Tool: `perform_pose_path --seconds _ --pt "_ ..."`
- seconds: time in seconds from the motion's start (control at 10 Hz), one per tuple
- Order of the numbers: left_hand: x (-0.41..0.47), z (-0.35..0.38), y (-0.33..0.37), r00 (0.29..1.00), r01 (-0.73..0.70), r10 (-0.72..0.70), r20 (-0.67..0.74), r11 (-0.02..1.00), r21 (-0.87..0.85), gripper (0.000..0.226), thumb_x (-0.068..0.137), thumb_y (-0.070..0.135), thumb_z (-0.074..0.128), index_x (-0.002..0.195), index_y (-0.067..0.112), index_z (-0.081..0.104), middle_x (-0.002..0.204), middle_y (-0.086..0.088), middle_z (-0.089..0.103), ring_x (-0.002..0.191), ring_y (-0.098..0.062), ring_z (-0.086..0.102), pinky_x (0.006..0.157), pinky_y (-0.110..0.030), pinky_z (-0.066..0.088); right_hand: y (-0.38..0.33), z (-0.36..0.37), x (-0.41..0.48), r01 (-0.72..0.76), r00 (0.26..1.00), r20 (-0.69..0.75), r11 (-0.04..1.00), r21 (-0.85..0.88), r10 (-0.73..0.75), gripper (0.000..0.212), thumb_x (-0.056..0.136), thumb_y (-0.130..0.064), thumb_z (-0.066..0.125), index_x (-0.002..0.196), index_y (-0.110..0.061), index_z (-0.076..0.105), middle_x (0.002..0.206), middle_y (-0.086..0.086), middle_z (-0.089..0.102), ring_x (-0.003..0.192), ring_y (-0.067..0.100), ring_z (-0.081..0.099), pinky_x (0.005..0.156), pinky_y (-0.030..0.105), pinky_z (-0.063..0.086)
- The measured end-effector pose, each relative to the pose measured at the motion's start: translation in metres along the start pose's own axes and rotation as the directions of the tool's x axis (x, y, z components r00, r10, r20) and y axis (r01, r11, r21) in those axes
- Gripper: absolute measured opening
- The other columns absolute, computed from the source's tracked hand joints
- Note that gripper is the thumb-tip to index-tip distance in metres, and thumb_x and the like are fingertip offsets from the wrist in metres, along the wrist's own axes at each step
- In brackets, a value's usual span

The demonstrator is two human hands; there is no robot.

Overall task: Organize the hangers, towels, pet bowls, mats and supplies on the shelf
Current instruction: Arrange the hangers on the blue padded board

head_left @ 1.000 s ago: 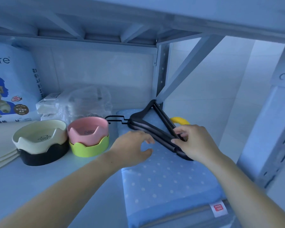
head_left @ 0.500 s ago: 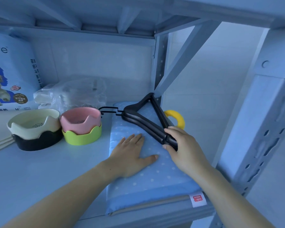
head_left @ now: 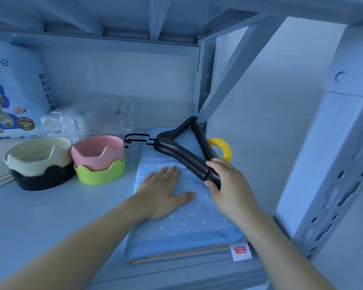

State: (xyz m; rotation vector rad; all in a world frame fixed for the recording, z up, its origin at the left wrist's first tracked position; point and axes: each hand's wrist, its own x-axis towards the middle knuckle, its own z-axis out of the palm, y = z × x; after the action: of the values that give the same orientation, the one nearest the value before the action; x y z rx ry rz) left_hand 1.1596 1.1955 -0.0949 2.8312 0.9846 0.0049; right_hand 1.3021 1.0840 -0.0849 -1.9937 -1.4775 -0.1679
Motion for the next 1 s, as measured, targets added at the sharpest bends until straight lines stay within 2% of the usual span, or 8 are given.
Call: perform_pose_path --seconds 0.6,0.9,1.0 --pt "0.030 0.000 0.002 0.996 0.088 -0.088 -0.030 0.996 -0.020 0.085 0.087 0.069 0.022 0.150 0.017 -0.002 0.158 0.003 -0.005 0.145 -0.012 -0.005 0.117 -0.037 -0.002 0.000 0.001 -0.002 -0.028 1.000 -0.001 0.998 0.049 0.028 0.047 0.091 -0.011 0.054 0.136 -0.018 0.044 0.134 -0.005 0.050 0.117 0.017 0.051 0.090 0.022 0.038" --pt "0.026 -0.006 -0.002 0.996 0.043 -0.048 -0.081 0.997 -0.065 0.087 0.087 0.068 0.030 0.150 0.014 0.005 0.158 0.001 0.006 0.144 -0.013 0.005 0.118 -0.036 0.002 0.000 0.004 -0.004 -0.033 0.999 -0.026 0.998 0.060 0.034 0.047 0.092 -0.011 0.053 0.137 -0.017 0.043 0.136 -0.003 0.049 0.118 0.017 0.050 0.091 0.021 0.037" --pt "0.017 -0.004 0.001 0.990 0.079 -0.089 -0.112 0.993 -0.089 0.084 0.088 0.067 0.030 0.149 0.013 0.010 0.158 0.001 0.010 0.144 -0.014 0.008 0.118 -0.036 0.002 -0.001 0.003 -0.004 -0.033 0.999 -0.024 0.998 0.053 0.034 0.046 0.091 -0.011 0.053 0.136 -0.017 0.044 0.135 -0.003 0.050 0.117 0.018 0.050 0.090 0.023 0.038"
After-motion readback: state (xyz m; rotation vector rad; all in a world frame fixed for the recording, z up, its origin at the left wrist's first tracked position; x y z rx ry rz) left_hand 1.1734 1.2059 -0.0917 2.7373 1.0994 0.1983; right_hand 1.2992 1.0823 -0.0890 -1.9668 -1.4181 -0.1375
